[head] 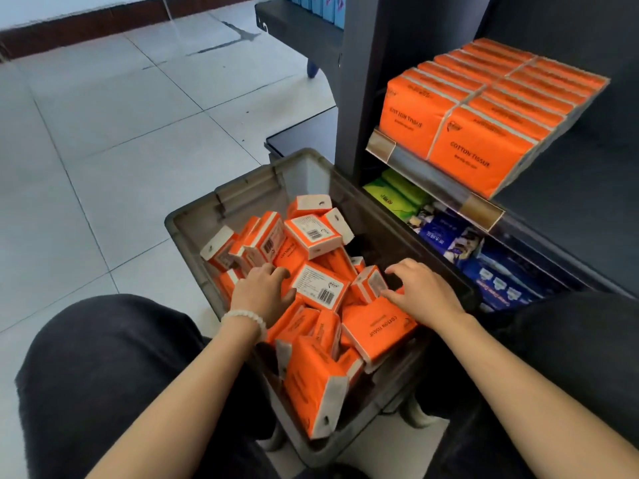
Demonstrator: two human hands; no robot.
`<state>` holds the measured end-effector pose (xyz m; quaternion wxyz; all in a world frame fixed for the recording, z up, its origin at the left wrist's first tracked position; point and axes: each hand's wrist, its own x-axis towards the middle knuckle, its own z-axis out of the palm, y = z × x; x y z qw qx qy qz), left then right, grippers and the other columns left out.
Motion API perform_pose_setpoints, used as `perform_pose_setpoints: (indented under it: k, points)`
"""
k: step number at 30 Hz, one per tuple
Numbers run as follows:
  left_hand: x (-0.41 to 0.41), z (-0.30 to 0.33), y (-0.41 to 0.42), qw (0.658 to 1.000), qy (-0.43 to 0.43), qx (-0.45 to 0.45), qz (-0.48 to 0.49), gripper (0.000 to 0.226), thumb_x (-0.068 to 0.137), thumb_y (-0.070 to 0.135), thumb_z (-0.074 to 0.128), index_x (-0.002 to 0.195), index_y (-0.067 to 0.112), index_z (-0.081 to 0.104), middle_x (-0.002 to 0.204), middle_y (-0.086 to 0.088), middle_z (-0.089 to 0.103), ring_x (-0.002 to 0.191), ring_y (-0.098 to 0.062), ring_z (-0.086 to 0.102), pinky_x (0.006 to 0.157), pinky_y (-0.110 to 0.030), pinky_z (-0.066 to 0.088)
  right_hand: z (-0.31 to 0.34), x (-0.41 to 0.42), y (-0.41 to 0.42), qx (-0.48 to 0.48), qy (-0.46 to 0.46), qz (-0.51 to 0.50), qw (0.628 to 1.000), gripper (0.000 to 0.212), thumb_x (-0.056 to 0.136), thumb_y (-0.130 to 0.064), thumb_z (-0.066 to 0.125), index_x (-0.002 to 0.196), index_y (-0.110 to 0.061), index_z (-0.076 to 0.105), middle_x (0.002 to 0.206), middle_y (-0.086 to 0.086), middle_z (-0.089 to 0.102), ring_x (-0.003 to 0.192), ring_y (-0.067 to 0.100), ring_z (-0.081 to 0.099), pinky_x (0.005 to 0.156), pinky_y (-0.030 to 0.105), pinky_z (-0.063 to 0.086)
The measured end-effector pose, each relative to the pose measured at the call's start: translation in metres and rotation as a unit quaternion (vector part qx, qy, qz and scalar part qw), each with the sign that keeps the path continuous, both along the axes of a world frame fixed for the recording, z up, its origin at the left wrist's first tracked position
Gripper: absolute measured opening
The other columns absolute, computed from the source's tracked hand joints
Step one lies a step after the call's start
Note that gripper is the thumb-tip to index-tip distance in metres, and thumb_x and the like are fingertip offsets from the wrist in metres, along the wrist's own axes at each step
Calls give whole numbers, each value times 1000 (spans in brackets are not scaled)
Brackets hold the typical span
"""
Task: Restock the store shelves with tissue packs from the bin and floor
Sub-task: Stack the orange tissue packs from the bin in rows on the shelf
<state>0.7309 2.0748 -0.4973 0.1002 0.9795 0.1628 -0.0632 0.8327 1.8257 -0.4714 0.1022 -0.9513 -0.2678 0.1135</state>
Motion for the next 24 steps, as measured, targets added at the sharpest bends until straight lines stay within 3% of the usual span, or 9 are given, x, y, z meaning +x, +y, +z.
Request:
perform_pose_setpoints:
  k: [7, 13, 17, 21, 24]
  points:
    - [30, -23, -11, 999, 22, -8, -22, 48, 90, 50, 50, 131, 24, 48, 125, -2, 54, 116, -22, 49, 94, -36, 42, -40, 11, 1, -53, 137, -6, 989, 57, 82, -46, 65, 130, -20, 50, 127, 0, 51, 118, 19, 49, 96, 34, 43]
    - [63, -56, -13, 994, 76, -59, 48, 61, 88, 52, 52, 138, 20, 37, 132, -8, 50, 122, -28, 46, 100, -48, 40, -66, 20, 15, -74, 200, 3, 977, 69, 79, -49, 67, 136, -17, 43, 138, 5, 44, 125, 24, 45, 102, 35, 39]
    - [72, -77, -17, 989, 111, -78, 63, 69, 85, 55, 56, 139, 21, 30, 132, -10, 52, 121, -31, 48, 103, -55, 34, -81, 26, 17, -80, 257, -33, 963, 90, 74, -52, 71, 146, -19, 28, 144, 9, 41, 129, 26, 43, 105, 35, 37]
    - [75, -81, -22, 985, 120, -92, 87, 80, 81, 54, 62, 142, 20, 24, 135, -11, 48, 124, -31, 47, 107, -53, 26, -83, 26, 17, -72, 265, -54, 960, 99, 66, -52, 77, 145, -17, 28, 142, 10, 42, 127, 27, 44, 103, 36, 39]
    - [74, -78, -23, 970, 87, -188, 130, 88, 76, 40, 74, 143, 19, 21, 137, -14, 42, 125, -32, 44, 106, -46, 31, -76, 23, 18, -60, 255, -52, 964, 103, 64, -48, 81, 145, -16, 26, 144, 9, 37, 129, 27, 41, 105, 37, 36]
